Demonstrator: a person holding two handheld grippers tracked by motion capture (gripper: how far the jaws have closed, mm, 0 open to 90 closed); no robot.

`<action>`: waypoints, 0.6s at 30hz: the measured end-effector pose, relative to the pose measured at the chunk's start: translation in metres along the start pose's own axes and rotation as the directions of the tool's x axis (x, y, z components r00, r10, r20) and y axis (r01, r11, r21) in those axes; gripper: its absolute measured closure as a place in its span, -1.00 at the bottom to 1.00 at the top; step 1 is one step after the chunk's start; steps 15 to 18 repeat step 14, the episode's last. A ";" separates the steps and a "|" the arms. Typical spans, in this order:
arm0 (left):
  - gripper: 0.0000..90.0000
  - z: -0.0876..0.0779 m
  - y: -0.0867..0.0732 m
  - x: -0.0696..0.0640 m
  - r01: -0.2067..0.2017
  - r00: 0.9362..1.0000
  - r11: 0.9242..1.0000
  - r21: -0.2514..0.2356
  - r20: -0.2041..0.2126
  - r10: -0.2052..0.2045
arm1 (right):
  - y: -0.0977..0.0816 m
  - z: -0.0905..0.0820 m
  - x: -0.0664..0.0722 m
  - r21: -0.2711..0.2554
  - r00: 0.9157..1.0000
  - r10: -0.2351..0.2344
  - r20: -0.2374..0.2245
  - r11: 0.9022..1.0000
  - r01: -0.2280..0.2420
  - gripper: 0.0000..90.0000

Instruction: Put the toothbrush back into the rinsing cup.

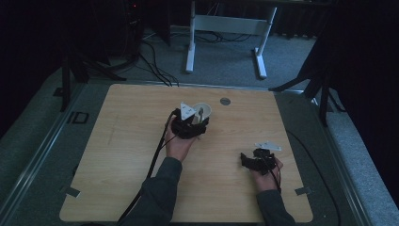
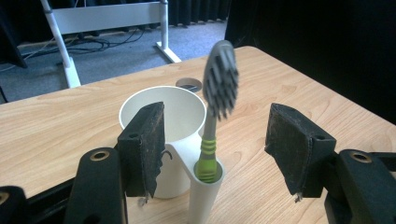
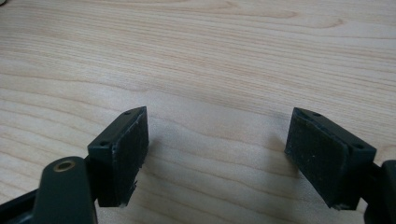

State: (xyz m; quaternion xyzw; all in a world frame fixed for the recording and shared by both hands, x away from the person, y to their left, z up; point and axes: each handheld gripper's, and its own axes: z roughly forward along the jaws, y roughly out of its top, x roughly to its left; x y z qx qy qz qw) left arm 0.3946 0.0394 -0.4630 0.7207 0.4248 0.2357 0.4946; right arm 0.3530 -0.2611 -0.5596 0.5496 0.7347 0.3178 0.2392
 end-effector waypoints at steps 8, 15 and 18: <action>-0.17 -0.008 -0.005 0.009 0.014 1.000 1.000 -0.002 -0.018 -0.014 | 0.000 0.000 0.000 0.000 1.000 -0.001 0.000 1.000 0.001 -0.53; -0.18 -0.016 -0.009 0.013 0.004 1.000 1.000 -0.008 -0.024 -0.004 | 0.000 0.000 0.000 0.000 1.000 -0.004 0.000 1.000 0.004 -0.53; -0.18 -0.016 -0.009 0.013 0.004 1.000 1.000 -0.008 -0.024 -0.004 | 0.000 0.000 0.000 0.000 1.000 -0.004 0.000 1.000 0.004 -0.53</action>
